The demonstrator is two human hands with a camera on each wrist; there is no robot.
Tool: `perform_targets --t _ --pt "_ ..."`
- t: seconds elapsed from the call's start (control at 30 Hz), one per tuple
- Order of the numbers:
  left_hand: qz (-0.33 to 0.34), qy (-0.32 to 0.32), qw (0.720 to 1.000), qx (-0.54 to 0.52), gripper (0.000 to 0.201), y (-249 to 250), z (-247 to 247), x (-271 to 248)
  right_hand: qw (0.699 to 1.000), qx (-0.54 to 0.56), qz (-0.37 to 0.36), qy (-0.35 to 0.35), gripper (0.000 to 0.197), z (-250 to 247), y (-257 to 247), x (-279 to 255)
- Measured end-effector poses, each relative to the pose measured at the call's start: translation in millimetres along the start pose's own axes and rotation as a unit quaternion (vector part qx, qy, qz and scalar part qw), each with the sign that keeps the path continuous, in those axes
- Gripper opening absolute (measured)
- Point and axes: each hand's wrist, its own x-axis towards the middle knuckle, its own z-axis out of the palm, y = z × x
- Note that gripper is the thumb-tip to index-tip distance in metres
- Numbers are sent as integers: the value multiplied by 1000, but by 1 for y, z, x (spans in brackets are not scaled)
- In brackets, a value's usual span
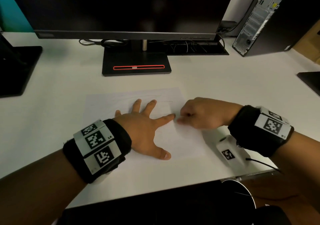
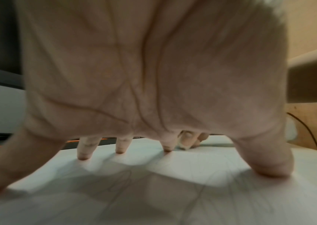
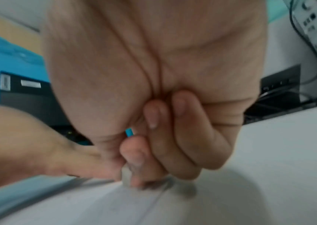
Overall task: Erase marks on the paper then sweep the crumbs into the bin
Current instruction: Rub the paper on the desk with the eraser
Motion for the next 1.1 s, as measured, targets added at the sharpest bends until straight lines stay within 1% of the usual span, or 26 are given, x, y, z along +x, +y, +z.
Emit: perform_targets --t 0.03,0.07,0.13,0.17,0.2,0.23,0.3,0.37,0.43,0.5,0.53,0.63,0.67,0.7,0.77,0.83,0.9,1.0,1.03,1.1 --pt "0 -1 1000 1 113 0 0 0 1000 -2 -4 16 43 1 0 1" --pt "0 -1 1000 3 113 0 0 0 1000 -6 -19 17 41 5 -3 0" --pt "0 -4 1000 2 114 0 0 0 999 -10 -46 -21 40 13 -15 -4" --pt "0 -3 1000 1 114 0 0 0 998 -7 -45 -44 41 14 -18 -7" --pt "1 -1 1000 -1 116 0 0 0 998 -8 -38 -52 41 12 -17 -6" --pt "1 0 1000 -2 117 0 0 0 998 -13 -28 -46 42 9 -13 -3" --pt "1 1 1000 -3 121 -1 0 -1 1000 -13 -5 -3 43 2 -5 3" --pt "3 3 1000 -4 124 -1 0 0 1000 -14 -10 25 43 5 -5 5" --pt "2 6 1000 -3 129 -1 0 0 999 -16 -35 1 42 12 -12 3" --pt "2 10 1000 -3 134 -1 0 1 999 -7 -32 -42 43 11 -14 -1" --pt "1 11 1000 -3 136 -1 0 1 999 -4 -21 -43 43 6 -11 1" --pt "-2 10 1000 -3 140 -2 0 1 1000 2 13 13 44 -5 4 9" --pt "-4 9 1000 -2 140 -2 0 1 1000 -2 11 28 45 -4 5 11" --pt "-5 8 1000 -2 140 -1 0 1 1000 -8 3 28 44 -1 3 11" --pt "-5 4 1000 -8 140 0 -1 1 1000 -10 -18 -10 44 7 -2 8" --pt "-5 2 1000 -9 140 0 -2 0 999 7 -16 -45 44 6 -2 4" --pt "-5 0 1000 -8 140 0 -2 -1 999 18 9 -28 44 -3 6 8" --pt "-5 -1 1000 -9 140 0 -2 -1 999 10 30 26 45 -7 13 14" --pt "-5 -1 1000 -8 139 1 -2 -1 999 3 23 33 45 -4 11 15" --pt "-7 -3 1000 -8 139 1 -3 -2 1000 -3 3 13 45 2 5 14"
